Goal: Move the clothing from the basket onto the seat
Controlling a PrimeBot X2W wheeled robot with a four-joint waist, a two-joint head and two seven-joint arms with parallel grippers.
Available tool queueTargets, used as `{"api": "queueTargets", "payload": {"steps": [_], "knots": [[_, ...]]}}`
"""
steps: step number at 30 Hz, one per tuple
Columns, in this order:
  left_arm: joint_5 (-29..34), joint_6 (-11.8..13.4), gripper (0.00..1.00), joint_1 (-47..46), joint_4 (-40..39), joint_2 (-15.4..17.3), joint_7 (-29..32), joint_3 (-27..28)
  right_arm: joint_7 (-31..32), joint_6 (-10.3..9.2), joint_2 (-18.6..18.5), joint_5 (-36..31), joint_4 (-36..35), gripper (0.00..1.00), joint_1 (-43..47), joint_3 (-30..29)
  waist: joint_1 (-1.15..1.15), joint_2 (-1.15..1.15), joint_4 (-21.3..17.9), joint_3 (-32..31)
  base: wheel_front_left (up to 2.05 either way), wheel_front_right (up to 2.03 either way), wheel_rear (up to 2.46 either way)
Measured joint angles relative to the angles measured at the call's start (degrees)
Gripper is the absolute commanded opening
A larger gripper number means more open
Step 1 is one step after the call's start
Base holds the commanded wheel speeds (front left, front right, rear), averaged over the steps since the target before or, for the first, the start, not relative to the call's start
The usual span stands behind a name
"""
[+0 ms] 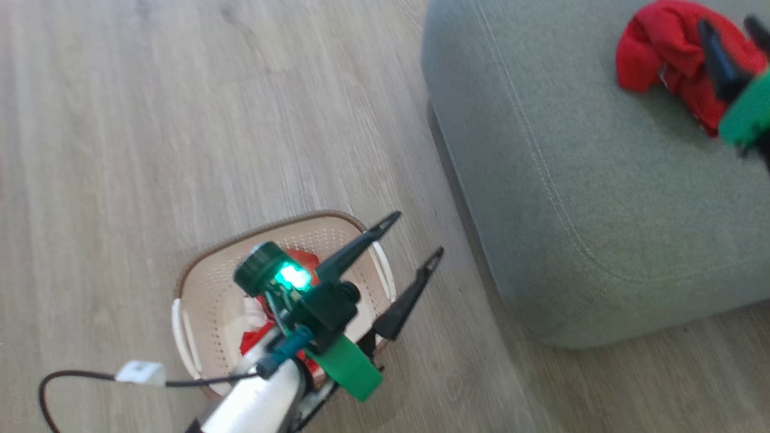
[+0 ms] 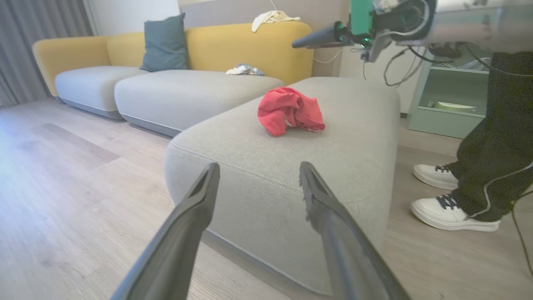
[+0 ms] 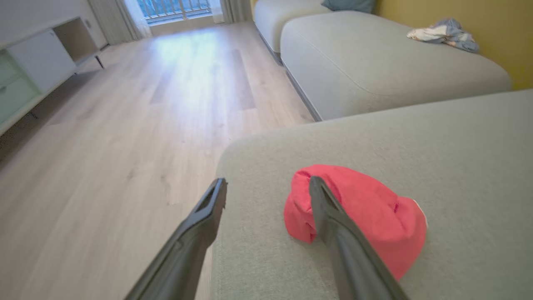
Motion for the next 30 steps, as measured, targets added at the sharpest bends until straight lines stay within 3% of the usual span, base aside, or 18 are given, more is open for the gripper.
{"api": "queueTargets", "payload": {"steps": [1, 5, 7, 11, 14, 17, 23, 30], "knots": [[0.15, 0.00, 1.00, 0.07, -0.01, -0.43, 0.00, 1.69, -2.48, 0.00, -2.76, 4.08, -5.08, 1.00, 4.02, 2.66, 0.00, 0.00, 0.72, -1.07, 0.00, 0.00, 0.00], [0.16, 0.00, 1.00, 0.87, -0.35, -1.22, 0.00, 5.58, -9.18, 0.00, -5.21, 9.25, -12.79, 1.00, 8.50, 6.33, 0.00, 0.00, 2.17, -3.09, 0.00, 0.00, 0.00], [0.14, 0.02, 1.00, 1.39, -0.37, -1.33, 0.00, 6.62, -10.82, 0.00, -5.57, 10.12, -14.22, 1.00, 9.08, 7.28, 0.00, 0.00, 2.52, -3.55, 0.00, 0.00, 0.00], [0.05, 0.03, 1.00, 2.80, -0.40, -1.98, 0.00, 11.71, -19.97, 0.00, -6.48, 10.50, -19.34, 1.00, 12.01, 10.09, 0.00, 0.00, 4.00, -5.00, 0.00, 0.00, 0.00], [0.05, 0.07, 1.00, 3.30, -0.64, -2.68, 0.00, 15.34, -22.16, 0.00, -6.06, 9.51, -21.03, 1.00, 14.89, 11.18, 0.00, 0.00, 5.24, -5.86, 0.00, 0.00, 0.00], [0.05, 0.66, 1.00, 3.56, -0.83, -3.13, 0.00, 18.62, -22.38, -0.01, -2.90, 8.33, -22.59, 1.00, 18.83, 9.00, 0.00, 0.00, 6.43, -6.61, 0.00, 0.00, 0.00], [-1.75, 3.76, 1.00, 5.65, -0.81, -3.74, 0.00, 25.51, -22.54, -0.01, 7.61, 3.77, -28.37, 1.00, 27.94, 0.96, 0.00, 0.00, 8.61, -7.54, 0.00, 0.00, 0.00], [-2.36, 7.17, 1.00, 7.07, -1.75, -3.89, 0.00, 26.84, -22.54, -0.01, 15.94, -2.13, -30.15, 1.00, 36.71, -6.10, 0.00, 0.00, 11.09, -7.96, 0.00, 0.00, 0.00]]}}
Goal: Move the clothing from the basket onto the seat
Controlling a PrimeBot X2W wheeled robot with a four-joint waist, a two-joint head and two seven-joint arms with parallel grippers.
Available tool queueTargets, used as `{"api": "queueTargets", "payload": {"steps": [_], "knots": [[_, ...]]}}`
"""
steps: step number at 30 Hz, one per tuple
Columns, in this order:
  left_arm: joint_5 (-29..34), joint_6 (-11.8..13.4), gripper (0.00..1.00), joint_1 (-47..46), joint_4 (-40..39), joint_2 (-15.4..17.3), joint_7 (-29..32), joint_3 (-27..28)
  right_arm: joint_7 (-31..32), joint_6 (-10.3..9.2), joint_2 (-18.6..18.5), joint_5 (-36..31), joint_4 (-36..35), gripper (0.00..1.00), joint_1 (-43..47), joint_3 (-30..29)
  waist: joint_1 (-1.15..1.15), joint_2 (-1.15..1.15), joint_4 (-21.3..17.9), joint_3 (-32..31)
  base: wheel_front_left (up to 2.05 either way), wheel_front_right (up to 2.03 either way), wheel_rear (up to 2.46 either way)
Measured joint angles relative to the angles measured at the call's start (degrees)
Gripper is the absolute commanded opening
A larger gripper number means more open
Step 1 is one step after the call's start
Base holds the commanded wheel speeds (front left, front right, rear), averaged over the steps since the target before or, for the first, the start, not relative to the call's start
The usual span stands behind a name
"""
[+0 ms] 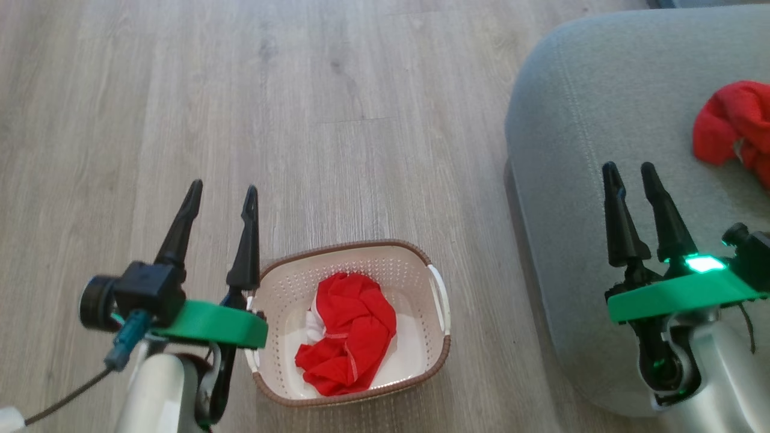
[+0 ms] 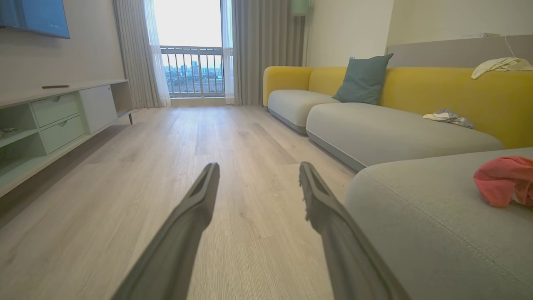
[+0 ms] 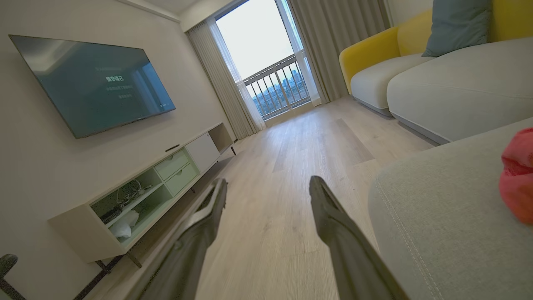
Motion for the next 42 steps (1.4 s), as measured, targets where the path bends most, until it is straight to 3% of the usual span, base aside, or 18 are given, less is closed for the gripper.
{"api": "queueTargets", "payload": {"steps": [1, 9, 24, 42], "knots": [[-0.02, 0.76, 1.00, 0.81, 0.26, -0.07, 0.00, -0.16, 0.00, 0.00, 2.09, -1.81, -0.65, 1.00, 0.83, -1.98, 0.00, 0.00, 0.49, 0.13, 0.00, 0.00, 0.00], [-0.67, 3.25, 1.00, 2.48, 3.92, -0.08, 0.00, -1.59, 0.00, 0.00, 5.33, -7.11, -0.05, 1.00, 4.14, -5.27, 0.00, 0.00, 1.61, 0.47, 0.00, 0.00, 0.00], [-0.52, 4.53, 1.00, 3.25, 8.55, -0.09, 0.00, -3.69, 0.00, 0.00, 6.13, -13.18, 4.46, 1.00, 4.90, -3.87, 0.00, 0.00, 2.86, 1.01, 0.00, 0.00, 0.00], [1.16, 4.50, 1.00, 3.24, 9.13, -0.09, 0.00, -4.58, 0.00, 0.00, 5.88, -13.25, 4.97, 1.00, 4.90, -3.83, 0.00, 0.00, 2.94, 0.87, 0.00, 0.00, 0.00]]}}
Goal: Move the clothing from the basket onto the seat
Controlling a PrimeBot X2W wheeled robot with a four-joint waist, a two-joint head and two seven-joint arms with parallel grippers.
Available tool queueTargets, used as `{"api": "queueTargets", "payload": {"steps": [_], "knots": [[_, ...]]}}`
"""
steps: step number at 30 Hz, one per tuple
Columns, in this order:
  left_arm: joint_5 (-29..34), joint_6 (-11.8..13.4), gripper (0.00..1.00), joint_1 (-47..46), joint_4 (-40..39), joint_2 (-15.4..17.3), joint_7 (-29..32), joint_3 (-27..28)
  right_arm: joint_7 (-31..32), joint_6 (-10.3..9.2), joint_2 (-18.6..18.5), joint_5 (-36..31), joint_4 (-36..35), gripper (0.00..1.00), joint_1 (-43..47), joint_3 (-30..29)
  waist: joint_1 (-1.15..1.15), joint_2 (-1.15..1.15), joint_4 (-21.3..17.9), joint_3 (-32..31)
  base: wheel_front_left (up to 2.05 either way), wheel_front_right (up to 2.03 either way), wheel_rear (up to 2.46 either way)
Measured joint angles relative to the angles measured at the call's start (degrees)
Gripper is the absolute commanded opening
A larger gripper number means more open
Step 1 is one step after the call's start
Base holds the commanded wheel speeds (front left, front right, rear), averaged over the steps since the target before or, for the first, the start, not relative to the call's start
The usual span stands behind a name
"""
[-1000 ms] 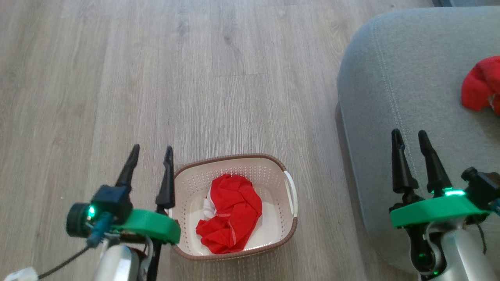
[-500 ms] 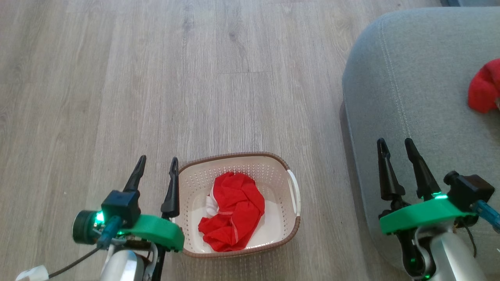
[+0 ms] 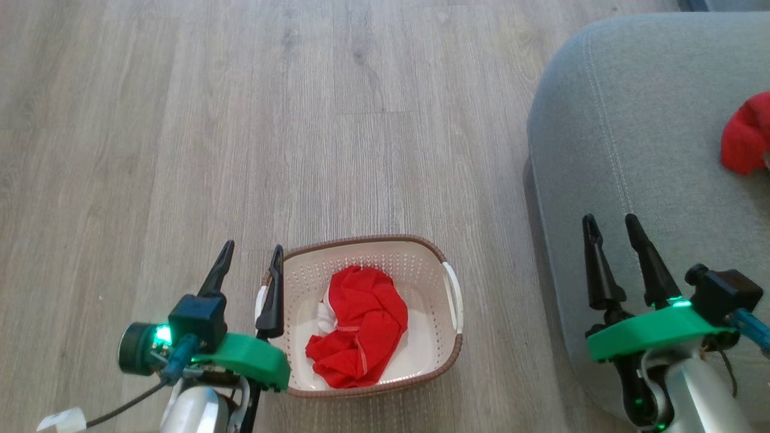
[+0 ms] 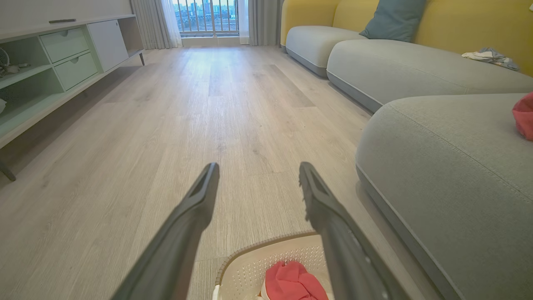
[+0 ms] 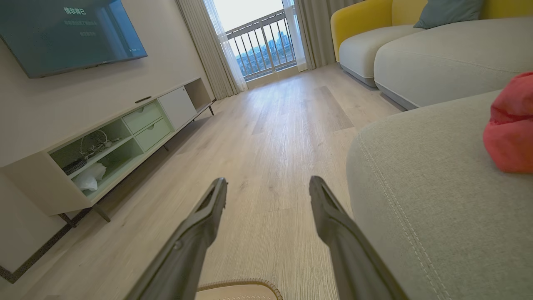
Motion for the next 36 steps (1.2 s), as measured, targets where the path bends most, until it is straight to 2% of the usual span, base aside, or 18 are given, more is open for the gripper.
{"api": "queueTargets", "payload": {"steps": [4, 7, 15, 21, 26, 30, 36], "knots": [[0.00, -0.10, 1.00, 0.00, 0.08, 0.00, 0.00, -0.19, 0.00, 0.00, -0.73, -0.03, -0.04, 1.00, -0.01, -0.56, 0.00, 0.00, -0.08, 0.47, 0.00, 0.00, 0.00], [-0.12, -1.10, 1.00, -0.03, 0.77, 0.00, 0.00, -0.59, 0.00, 0.00, -0.88, -0.83, -0.11, 1.00, -0.03, -1.38, 0.00, 0.00, -0.26, 1.25, 0.00, 0.00, 0.00], [1.55, -3.09, 1.00, -2.75, 9.36, -0.02, 0.00, -2.83, 0.00, 0.00, -1.25, -3.53, -0.90, 1.00, -0.49, -1.12, 0.00, 0.00, -0.98, 6.30, 0.00, 0.00, 0.00], [4.31, -4.67, 1.00, -10.74, 15.07, -0.12, 0.00, -3.90, 0.00, 0.00, -1.23, -5.78, -3.14, 1.00, -3.59, -1.09, 0.01, 0.00, -1.55, 13.60, 0.00, 0.00, 0.00], [5.52, -6.67, 1.00, -17.05, 20.68, 0.60, 0.00, -4.11, 0.00, 0.00, 0.48, -6.60, -6.73, 1.00, -6.98, -1.09, 0.02, 0.00, -2.82, 22.24, 0.00, 0.00, 0.00], [6.90, -7.64, 1.00, -23.64, 24.98, 1.77, 0.00, -4.99, -0.08, 0.00, 1.43, -7.65, -8.65, 1.00, -9.06, -1.19, 0.03, 0.00, -4.06, 28.44, 0.00, 0.00, 0.00], [7.83, -8.10, 1.00, -32.42, 30.96, 4.64, 0.00, -5.43, -0.14, 0.00, 2.56, -8.06, -10.77, 1.00, -12.29, 1.83, 0.02, -0.01, -7.18, 36.63, 0.00, 0.00, 0.00]]}}
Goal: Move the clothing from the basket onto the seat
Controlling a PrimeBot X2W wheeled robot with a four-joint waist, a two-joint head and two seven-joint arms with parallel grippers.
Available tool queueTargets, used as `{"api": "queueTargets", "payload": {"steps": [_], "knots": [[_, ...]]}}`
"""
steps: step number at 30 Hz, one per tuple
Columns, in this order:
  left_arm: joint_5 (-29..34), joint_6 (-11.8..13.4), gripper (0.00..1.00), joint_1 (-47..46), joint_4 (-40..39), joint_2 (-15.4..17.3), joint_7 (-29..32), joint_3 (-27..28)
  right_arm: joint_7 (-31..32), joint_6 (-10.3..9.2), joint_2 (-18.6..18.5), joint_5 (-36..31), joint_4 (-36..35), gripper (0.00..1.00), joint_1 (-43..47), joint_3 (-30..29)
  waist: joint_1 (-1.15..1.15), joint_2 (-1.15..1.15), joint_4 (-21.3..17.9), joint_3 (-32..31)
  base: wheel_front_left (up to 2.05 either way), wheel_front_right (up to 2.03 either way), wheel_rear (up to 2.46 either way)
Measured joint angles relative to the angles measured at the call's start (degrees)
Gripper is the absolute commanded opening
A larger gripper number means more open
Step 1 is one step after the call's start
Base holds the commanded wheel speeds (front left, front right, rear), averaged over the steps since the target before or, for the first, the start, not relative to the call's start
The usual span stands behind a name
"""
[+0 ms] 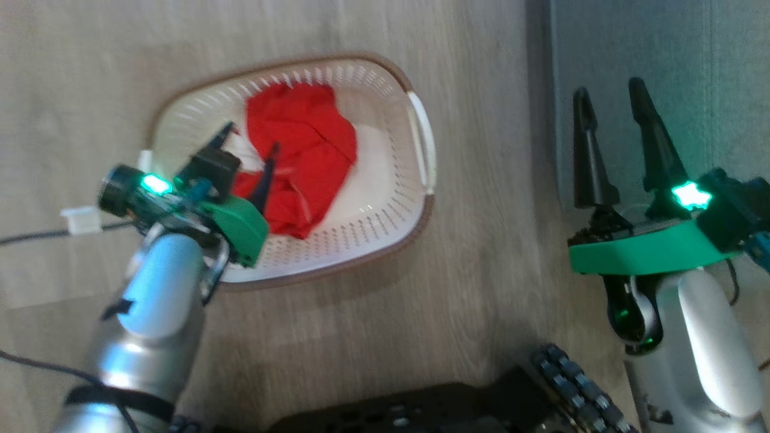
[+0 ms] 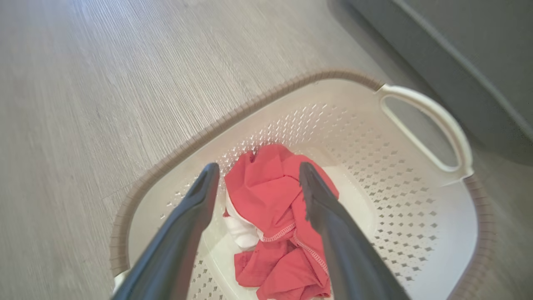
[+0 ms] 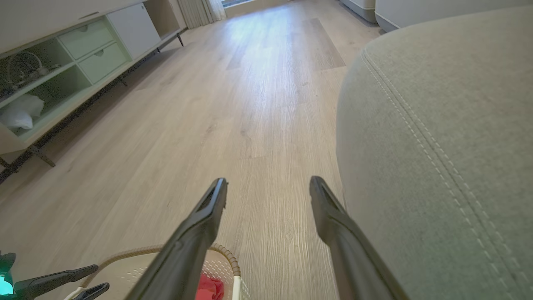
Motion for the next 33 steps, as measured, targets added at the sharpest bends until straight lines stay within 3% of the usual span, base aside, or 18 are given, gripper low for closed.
{"api": "queueTargets", "payload": {"steps": [11, 16, 22, 33], "knots": [[-0.36, 0.02, 1.00, -9.81, 12.33, 5.94, 0.00, 1.59, 0.00, 0.00, 0.42, 5.25, -2.75, 1.00, -2.15, 4.75, -0.02, 0.00, -9.12, 9.25, 0.00, 0.00, 0.00], [-0.46, 3.68, 1.00, -14.62, 22.98, 5.79, 0.08, 2.30, 0.00, 0.00, 0.46, 6.24, -3.38, 1.00, -1.96, 5.55, -0.01, 0.00, -12.25, 12.07, 0.00, 0.00, 0.00], [-1.12, 5.59, 1.00, -19.73, 30.20, 5.60, 2.05, 3.22, 0.00, 0.00, 0.53, 6.34, -5.83, 1.00, -0.81, 6.79, -0.02, 0.00, -13.53, 13.57, 0.00, 0.00, 0.00], [-0.94, 3.38, 1.00, -23.70, 32.51, 5.42, 5.95, 1.00, -0.01, 0.00, 0.67, 6.56, -7.38, 1.00, 0.37, 7.38, -0.02, 0.00, -13.65, 15.33, 0.00, 0.00, 0.00]]}}
